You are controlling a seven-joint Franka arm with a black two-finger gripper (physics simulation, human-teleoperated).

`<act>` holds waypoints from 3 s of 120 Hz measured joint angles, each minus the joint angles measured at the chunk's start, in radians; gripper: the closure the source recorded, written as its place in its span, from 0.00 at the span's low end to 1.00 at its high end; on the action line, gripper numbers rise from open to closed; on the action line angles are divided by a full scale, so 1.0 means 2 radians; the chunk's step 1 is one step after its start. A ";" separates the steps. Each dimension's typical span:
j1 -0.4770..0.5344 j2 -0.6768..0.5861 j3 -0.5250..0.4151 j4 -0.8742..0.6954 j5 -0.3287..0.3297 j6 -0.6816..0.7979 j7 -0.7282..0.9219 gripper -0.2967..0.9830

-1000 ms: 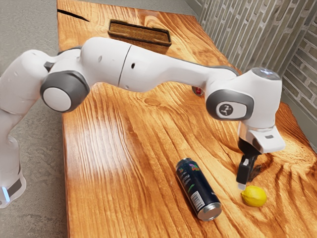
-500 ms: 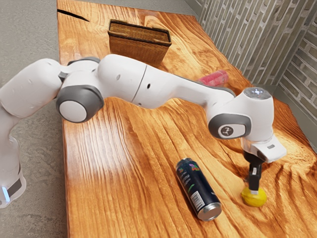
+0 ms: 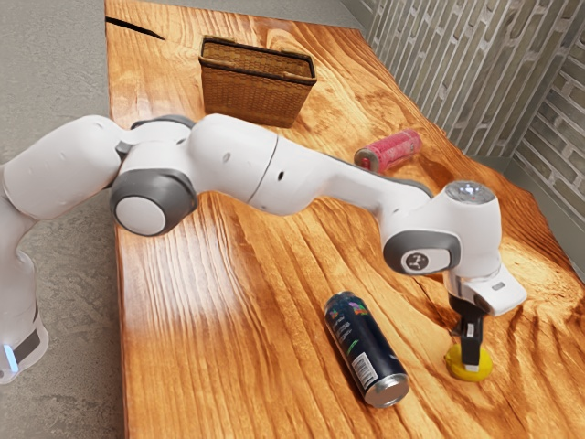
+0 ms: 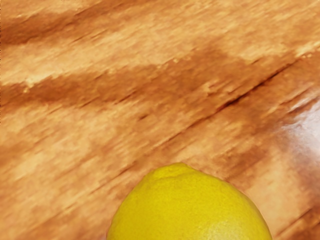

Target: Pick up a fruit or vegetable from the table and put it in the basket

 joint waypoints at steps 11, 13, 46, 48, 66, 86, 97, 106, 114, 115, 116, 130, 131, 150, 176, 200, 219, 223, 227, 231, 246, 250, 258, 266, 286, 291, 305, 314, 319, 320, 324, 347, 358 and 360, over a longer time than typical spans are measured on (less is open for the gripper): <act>0.001 0.005 -0.002 0.000 0.000 0.007 -0.002 0.25; 0.001 0.005 -0.002 0.000 0.000 0.008 -0.002 0.25; 0.003 0.011 -0.004 0.000 -0.001 0.019 -0.005 0.25; 0.003 0.012 -0.004 0.000 -0.001 0.019 -0.005 0.25; 0.003 0.015 -0.004 0.000 -0.001 0.021 -0.007 0.25; 0.003 0.016 -0.004 0.000 -0.001 0.022 -0.008 0.25; 0.003 0.016 -0.004 0.000 -0.001 0.022 -0.009 0.26; 0.003 0.019 -0.004 0.000 -0.001 0.022 -0.010 0.28; 0.003 0.020 -0.004 0.000 -0.001 0.022 -0.010 0.29; 0.003 0.020 -0.003 0.000 -0.001 0.022 -0.010 0.30; 0.003 0.020 -0.003 0.000 -0.001 0.022 -0.010 0.30; 0.004 0.018 -0.002 0.001 0.006 0.012 -0.011 0.37; 0.005 0.018 -0.002 0.001 0.007 0.011 -0.011 0.37; 0.008 0.018 0.003 0.021 0.014 -0.026 -0.012 0.50; 0.009 0.011 0.020 0.064 0.033 -0.115 -0.016 0.52; 0.016 -0.008 0.035 0.084 0.051 -0.183 -0.016 0.51; 0.034 -0.027 0.040 0.091 0.058 -0.220 -0.010 0.52; 0.036 -0.032 0.045 0.098 0.059 -0.230 -0.009 0.52; 0.038 -0.036 0.049 0.104 0.059 -0.241 -0.010 0.52; 0.039 -0.041 0.055 0.108 0.060 -0.250 -0.010 0.51; 0.047 -0.067 0.084 0.111 0.060 -0.277 -0.012 0.51; 0.047 -0.074 0.098 0.111 0.060 -0.284 -0.012 0.51; 0.053 -0.084 0.120 0.111 0.059 -0.296 -0.013 0.51; 0.067 -0.091 0.129 0.111 0.058 -0.306 -0.013 0.51; 0.079 -0.121 0.158 0.111 0.059 -0.329 -0.013 0.51; 0.095 -0.125 0.163 0.111 0.059 -0.334 -0.013 0.51; 0.141 -0.129 0.166 0.111 0.057 -0.345 -0.013 0.51; 0.170 -0.131 0.165 0.111 0.056 -0.348 -0.013 0.51; 0.185 -0.134 0.165 0.111 0.056 -0.350 -0.013 0.51; 0.188 -0.135 0.165 0.111 0.056 -0.350 -0.013 0.51; 0.199 -0.137 0.165 0.111 0.055 -0.351 -0.013 0.51; 0.266 -0.142 0.164 0.109 0.050 -0.355 -0.012 0.51; 0.291 -0.147 0.165 0.108 0.046 -0.356 -0.012 0.51; 0.294 -0.148 0.166 0.108 0.046 -0.356 -0.012 0.51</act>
